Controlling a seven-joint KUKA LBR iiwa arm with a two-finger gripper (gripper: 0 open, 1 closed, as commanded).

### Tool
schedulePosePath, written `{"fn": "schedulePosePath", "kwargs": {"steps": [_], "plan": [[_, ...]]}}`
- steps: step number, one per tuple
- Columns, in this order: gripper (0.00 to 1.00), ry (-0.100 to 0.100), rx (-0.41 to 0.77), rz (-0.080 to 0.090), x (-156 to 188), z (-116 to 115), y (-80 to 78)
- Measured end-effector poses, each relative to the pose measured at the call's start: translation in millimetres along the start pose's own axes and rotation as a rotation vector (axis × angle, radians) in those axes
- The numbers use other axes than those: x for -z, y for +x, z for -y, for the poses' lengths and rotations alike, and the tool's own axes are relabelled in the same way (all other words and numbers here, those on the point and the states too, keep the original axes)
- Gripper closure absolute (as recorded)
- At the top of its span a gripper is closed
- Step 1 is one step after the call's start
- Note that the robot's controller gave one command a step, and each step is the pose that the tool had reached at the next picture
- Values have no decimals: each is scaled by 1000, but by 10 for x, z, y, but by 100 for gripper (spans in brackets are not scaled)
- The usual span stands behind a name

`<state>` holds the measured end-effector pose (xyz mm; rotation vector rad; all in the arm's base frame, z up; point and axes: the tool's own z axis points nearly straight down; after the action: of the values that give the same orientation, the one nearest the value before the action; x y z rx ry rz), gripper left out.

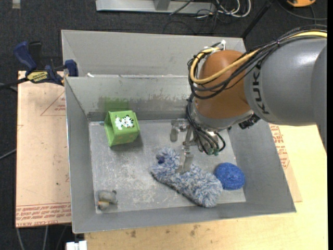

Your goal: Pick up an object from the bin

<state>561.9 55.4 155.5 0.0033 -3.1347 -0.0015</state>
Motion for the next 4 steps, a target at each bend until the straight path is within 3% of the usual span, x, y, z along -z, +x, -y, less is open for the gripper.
{"fn": "schedulePosePath", "kwargs": {"steps": [1,2,3,4], "plan": [[0,0,-1,7,47,2,-14],[0,0,63,17,-187,-13,-26],[100,-1,-134,4,-841,-7,52],[100,-1,-134,4,-841,-7,52]]}}
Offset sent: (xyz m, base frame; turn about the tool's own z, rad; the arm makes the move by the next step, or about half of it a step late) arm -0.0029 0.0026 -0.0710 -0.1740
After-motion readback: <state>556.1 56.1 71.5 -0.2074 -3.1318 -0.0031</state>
